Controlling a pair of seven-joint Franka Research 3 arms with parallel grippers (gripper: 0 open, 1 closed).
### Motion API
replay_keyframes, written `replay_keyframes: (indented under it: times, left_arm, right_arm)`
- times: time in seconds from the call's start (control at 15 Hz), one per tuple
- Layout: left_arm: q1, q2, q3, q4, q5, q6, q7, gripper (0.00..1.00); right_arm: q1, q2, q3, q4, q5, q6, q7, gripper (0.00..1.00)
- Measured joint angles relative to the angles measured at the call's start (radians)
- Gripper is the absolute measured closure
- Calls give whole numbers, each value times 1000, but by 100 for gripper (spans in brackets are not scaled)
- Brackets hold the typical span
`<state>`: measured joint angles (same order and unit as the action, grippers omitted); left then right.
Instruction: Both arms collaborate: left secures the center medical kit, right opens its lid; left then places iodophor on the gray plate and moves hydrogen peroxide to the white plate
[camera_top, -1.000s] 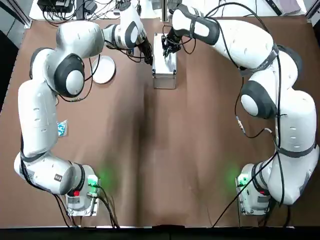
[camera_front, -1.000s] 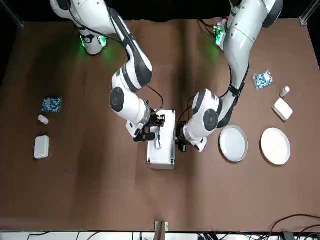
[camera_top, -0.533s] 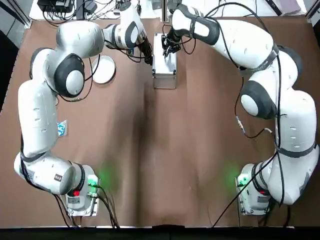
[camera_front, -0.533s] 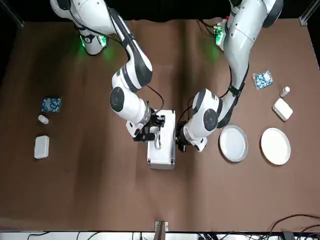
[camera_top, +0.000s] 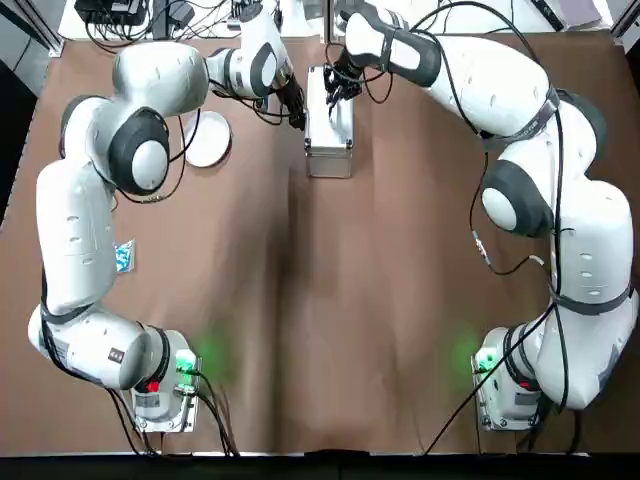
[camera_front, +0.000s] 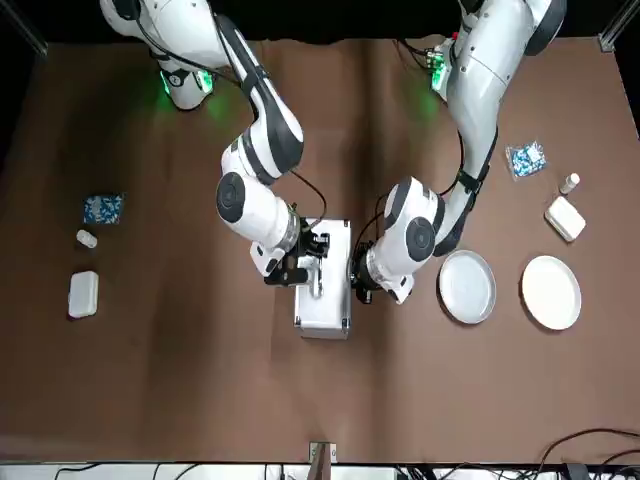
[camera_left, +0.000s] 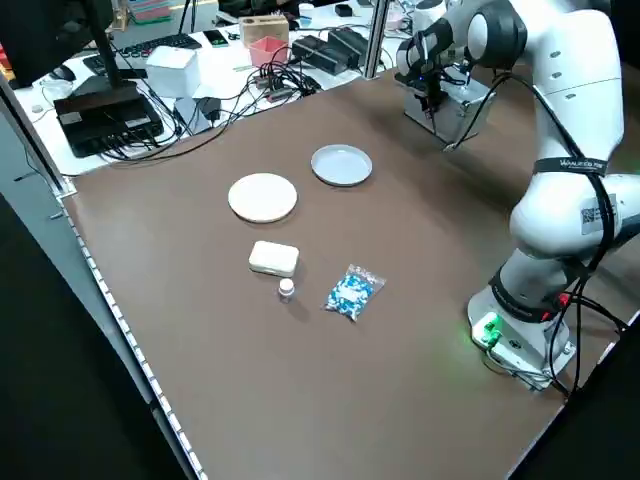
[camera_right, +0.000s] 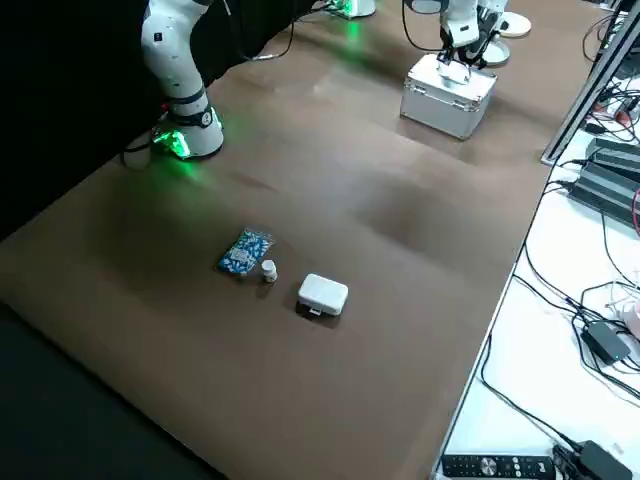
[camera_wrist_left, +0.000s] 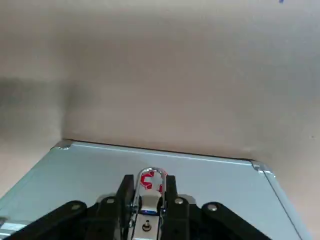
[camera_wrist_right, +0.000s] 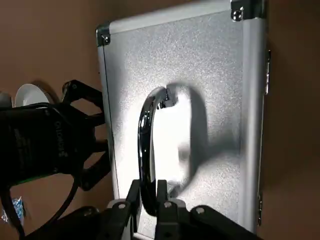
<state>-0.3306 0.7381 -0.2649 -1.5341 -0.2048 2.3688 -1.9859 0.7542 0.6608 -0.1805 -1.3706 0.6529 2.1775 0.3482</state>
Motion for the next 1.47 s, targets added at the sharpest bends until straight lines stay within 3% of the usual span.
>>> replay_keyframes:
  times: [0.27, 0.8, 1.47]
  left_arm:
    - [0, 0, 0, 0, 2, 0, 0, 70]
    - [0, 0, 0, 1, 2, 0, 0, 70]
    - [-1, 0, -1, 3, 2, 0, 0, 70]
  right_arm:
    - [0, 0, -2, 0, -1, -1, -2, 86]
    - [-16, -1, -2, 1, 4, -22, -1, 86]
    - [-126, -20, 6, 53, 30, -255, -18, 86]
